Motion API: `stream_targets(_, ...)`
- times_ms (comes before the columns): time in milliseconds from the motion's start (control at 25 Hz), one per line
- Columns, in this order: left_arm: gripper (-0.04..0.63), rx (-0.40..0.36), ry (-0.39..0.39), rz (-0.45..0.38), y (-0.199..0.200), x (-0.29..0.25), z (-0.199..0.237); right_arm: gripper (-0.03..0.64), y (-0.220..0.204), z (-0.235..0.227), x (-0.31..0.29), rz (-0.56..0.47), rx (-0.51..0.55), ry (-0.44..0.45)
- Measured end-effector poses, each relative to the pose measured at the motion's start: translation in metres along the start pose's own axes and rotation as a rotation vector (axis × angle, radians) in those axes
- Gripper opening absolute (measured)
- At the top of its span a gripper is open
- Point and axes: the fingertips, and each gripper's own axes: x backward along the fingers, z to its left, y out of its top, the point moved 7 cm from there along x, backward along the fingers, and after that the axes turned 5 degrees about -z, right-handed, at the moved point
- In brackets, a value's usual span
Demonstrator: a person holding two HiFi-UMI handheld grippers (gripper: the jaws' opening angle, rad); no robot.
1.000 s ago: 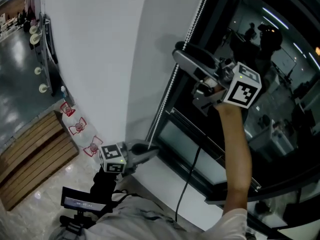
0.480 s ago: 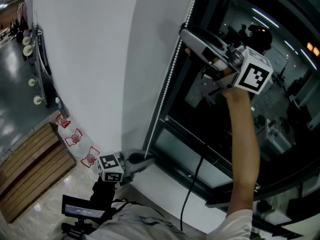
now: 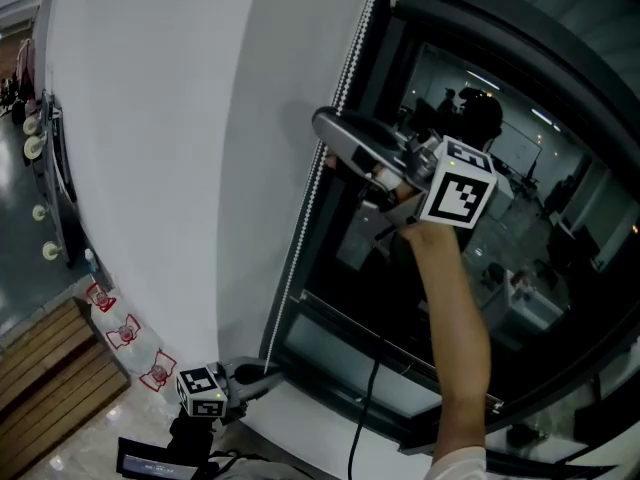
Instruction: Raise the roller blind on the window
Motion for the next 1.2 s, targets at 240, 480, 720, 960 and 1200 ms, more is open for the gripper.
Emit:
stream_targets(240,-0.002,0.009,0.004,-0.002,-0.001,0.000,0.004,0.008,-0.007,-0.005,0.007,-0.026,-0.084,-0.022)
stream_targets(480,-0.002,0.015,0.009,0.000,0.004,-0.005,0.005,0.007,-0.023,0.002,0.011,0.032,-0.082,-0.035)
stream_targets(720,-0.002,0.009,-0.001,0.000,-0.002,-0.003,0.004,0.007,-0.051,0.019,0.026,-0.023,-0.115,-0.035)
stream_targets(960,-0.002,0.008,-0.009,0.008,0.000,-0.007,-0.002,0.006,-0.045,0.021,0.031,-0.036,-0.116,-0.058)
stream_targets(1200,0.000,-0.012,0.124,-0.010,0.004,0.008,-0.002,0.128,-0.071,0.041,0.037,-0.033,-0.055,-0.115)
